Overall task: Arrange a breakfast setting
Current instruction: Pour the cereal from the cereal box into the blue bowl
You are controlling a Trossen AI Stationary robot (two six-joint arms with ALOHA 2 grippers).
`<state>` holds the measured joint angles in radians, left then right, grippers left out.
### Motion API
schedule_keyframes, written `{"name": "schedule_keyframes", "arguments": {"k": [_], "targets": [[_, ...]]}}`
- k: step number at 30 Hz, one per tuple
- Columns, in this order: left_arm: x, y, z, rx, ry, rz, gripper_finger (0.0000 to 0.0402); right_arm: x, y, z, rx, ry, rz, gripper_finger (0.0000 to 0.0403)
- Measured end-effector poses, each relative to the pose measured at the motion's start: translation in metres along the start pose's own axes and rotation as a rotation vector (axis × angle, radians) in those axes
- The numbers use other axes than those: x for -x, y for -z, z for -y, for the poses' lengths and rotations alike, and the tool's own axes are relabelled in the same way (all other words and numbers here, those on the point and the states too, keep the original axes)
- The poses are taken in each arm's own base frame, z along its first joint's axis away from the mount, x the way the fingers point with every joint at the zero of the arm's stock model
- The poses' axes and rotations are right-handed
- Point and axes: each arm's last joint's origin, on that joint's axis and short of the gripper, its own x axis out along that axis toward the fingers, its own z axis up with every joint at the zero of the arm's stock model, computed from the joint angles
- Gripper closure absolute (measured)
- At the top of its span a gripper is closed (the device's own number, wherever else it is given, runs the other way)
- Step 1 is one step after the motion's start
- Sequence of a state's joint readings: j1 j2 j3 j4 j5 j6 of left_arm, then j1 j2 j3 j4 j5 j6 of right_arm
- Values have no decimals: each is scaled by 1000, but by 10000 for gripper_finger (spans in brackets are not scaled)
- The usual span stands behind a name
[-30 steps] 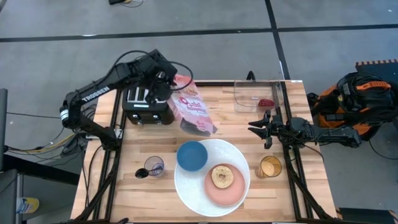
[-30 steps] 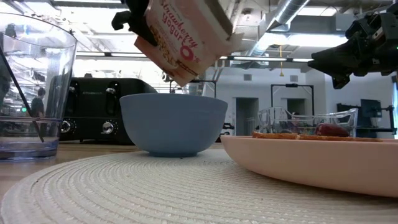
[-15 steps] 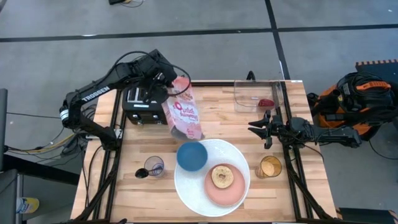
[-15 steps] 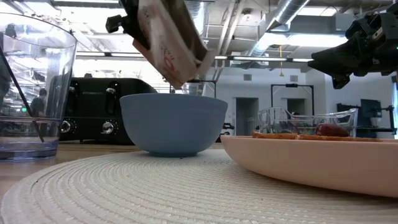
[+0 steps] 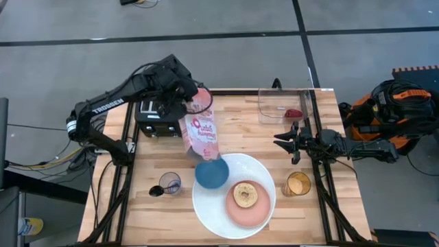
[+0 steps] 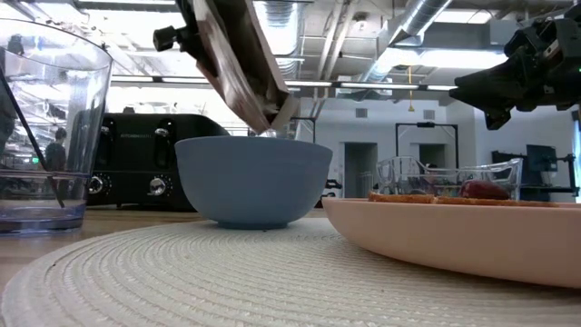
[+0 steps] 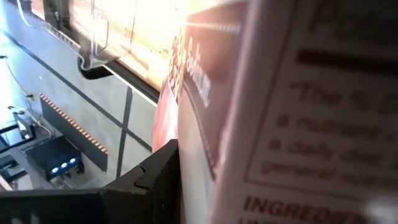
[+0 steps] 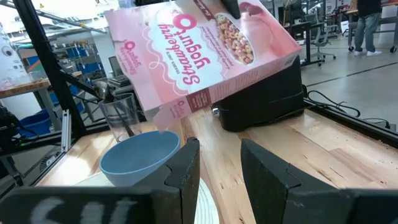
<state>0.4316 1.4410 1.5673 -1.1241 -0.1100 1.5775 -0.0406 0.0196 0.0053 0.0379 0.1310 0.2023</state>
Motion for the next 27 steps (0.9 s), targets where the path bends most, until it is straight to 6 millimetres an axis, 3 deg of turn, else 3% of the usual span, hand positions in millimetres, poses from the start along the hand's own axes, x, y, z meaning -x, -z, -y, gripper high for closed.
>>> {"name": "schedule_keyframes", "arguments": {"k": [16,27], "targets": [[5,-32,2,-104,-13,-76,221,0,0,0,0,0,0,264],[7,-42,3,-126,-24,-94,221,0,0,0,0,0,0,264]]}}
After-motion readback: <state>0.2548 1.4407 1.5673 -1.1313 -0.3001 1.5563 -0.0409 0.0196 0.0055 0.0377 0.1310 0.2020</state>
